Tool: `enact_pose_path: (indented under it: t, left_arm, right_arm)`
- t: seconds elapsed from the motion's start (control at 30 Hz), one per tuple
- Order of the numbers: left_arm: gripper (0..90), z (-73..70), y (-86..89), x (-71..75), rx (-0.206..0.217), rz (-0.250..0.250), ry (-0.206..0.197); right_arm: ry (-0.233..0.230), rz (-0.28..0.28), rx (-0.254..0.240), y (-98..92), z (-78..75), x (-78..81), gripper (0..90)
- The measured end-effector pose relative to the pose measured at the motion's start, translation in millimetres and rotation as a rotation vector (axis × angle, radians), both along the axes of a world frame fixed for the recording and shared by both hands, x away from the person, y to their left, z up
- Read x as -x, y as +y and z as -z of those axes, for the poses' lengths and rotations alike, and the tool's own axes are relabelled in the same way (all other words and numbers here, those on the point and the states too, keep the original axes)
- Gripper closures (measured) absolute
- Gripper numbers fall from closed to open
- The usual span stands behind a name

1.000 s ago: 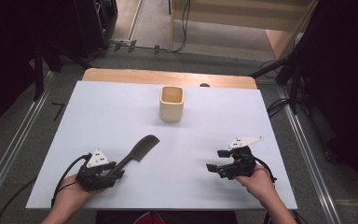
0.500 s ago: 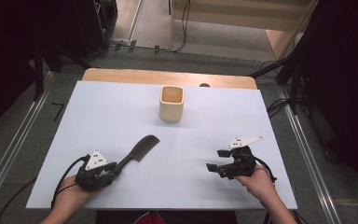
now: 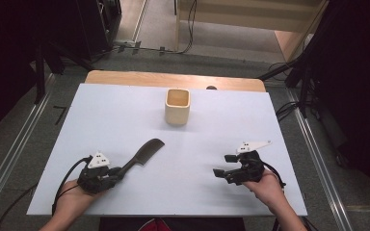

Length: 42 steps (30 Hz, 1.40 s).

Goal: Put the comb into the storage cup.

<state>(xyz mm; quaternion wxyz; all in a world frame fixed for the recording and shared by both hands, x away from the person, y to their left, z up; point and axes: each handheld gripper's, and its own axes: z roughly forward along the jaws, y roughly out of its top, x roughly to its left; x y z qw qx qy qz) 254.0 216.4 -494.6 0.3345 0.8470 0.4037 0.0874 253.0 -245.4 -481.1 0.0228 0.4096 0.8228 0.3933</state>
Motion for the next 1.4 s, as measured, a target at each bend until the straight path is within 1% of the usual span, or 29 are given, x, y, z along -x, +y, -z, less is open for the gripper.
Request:
enact_pose_path:
  t: [0.1, 0.17, 0.2, 0.43, 0.47, 0.5, 0.57, 0.63, 0.67, 0.7, 0.77, 0.8, 0.87, 0.9, 1.07, 1.2, 1.27, 1.3, 1.33, 1.37, 1.4]
  left_arm:
    - [73.4, -0.3, 1.4, -1.9, 0.02, -0.003, 0.015]
    - [73.4, -1.4, 0.7, -2.1, 0.021, -0.003, 0.025]
    - [73.4, -1.8, 0.3, -2.1, 0.023, 0.006, 0.029]
    - [73.5, -4.7, 0.0, -2.9, 0.046, 0.005, 0.064]
    - [73.4, -5.5, 0.3, -3.3, 0.054, 0.01, 0.073]
    - [73.4, -6.3, 0.2, -3.0, 0.063, 0.002, 0.071]
    - [73.5, -8.6, 1.5, -3.2, 0.077, 0.008, 0.073]
    - [73.5, -10.4, 2.7, -3.6, 0.098, 0.003, 0.078]
    - [73.5, -11.6, 3.2, -3.8, 0.102, -0.005, 0.075]
    - [73.5, -13.1, 4.0, -4.2, 0.118, -0.011, 0.074]
    - [73.4, -15.5, 6.5, -5.9, 0.156, -0.025, 0.092]
    - [73.4, -17.7, 7.5, -5.9, 0.175, -0.025, 0.089]
    - [73.4, -21.7, 9.2, -5.8, 0.194, -0.023, 0.075]
    - [73.4, -24.0, 10.0, -5.8, 0.219, -0.031, 0.071]
    - [73.4, -31.1, 10.1, -6.2, 0.264, -0.037, 0.058]
    - [73.4, -34.8, 5.3, -9.1, 0.285, -0.025, 0.05]
    - [73.5, -36.4, 1.8, -11.5, 0.298, -0.018, 0.062]
    - [73.4, -36.9, 0.8, -12.0, 0.298, -0.016, 0.063]
    - [73.5, -37.4, 0.0, -13.0, 0.299, -0.002, 0.065]
    - [73.4, -37.8, -1.7, -13.5, 0.299, -0.002, 0.058]
    - [73.4, -38.6, -3.1, -14.9, 0.306, 0.007, 0.061]
  right_arm:
    - [0.001, 0.0, 0.001, 0.1, 0.0, -0.1, 19.2]
    - [0.001, -0.001, 0.001, 0.2, -0.1, 0.0, 19.2]
    - [0.0, -0.001, 0.001, 0.2, -0.1, 0.0, 19.2]
    - [0.0, -0.002, 0.001, -0.2, 0.1, -0.1, 19.3]
    - [0.0, -0.002, 0.001, -0.2, 0.1, -0.1, 19.3]
    - [0.0, -0.003, 0.002, -0.3, 0.1, -0.1, 19.3]
    - [0.001, -0.003, 0.002, -0.2, 0.1, -0.2, 19.3]
    - [0.0, -0.002, 0.0, -0.1, 0.2, -0.1, 19.4]
    - [0.001, -0.003, 0.001, -0.2, 0.1, -0.2, 19.4]
    - [0.002, -0.003, 0.002, -0.2, 0.2, -0.3, 19.4]
    - [0.001, -0.003, 0.001, -0.1, 0.3, -0.2, 19.4]
    - [0.001, -0.003, 0.001, -0.1, 0.3, -0.2, 19.4]
    - [-0.002, -0.001, 0.003, -0.1, 0.4, -0.2, 19.4]
    - [-0.002, -0.002, 0.002, -0.2, 0.6, -0.4, 19.4]
    - [0.0, -0.001, 0.003, 0.7, 0.7, -0.5, 19.4]
    - [0.007, -0.006, -0.001, 2.1, 1.0, -0.7, 19.3]
    - [0.011, -0.006, 0.0, 2.6, 1.2, -0.8, 19.3]
    - [0.011, -0.006, 0.0, 2.7, 1.1, -0.8, 19.3]
    - [0.012, -0.004, -0.001, 2.8, 1.1, -0.8, 19.3]
    - [0.012, -0.002, -0.003, 2.7, 1.0, -0.7, 19.3]
    - [0.014, 0.002, -0.006, 2.9, 1.0, -0.6, 19.3]
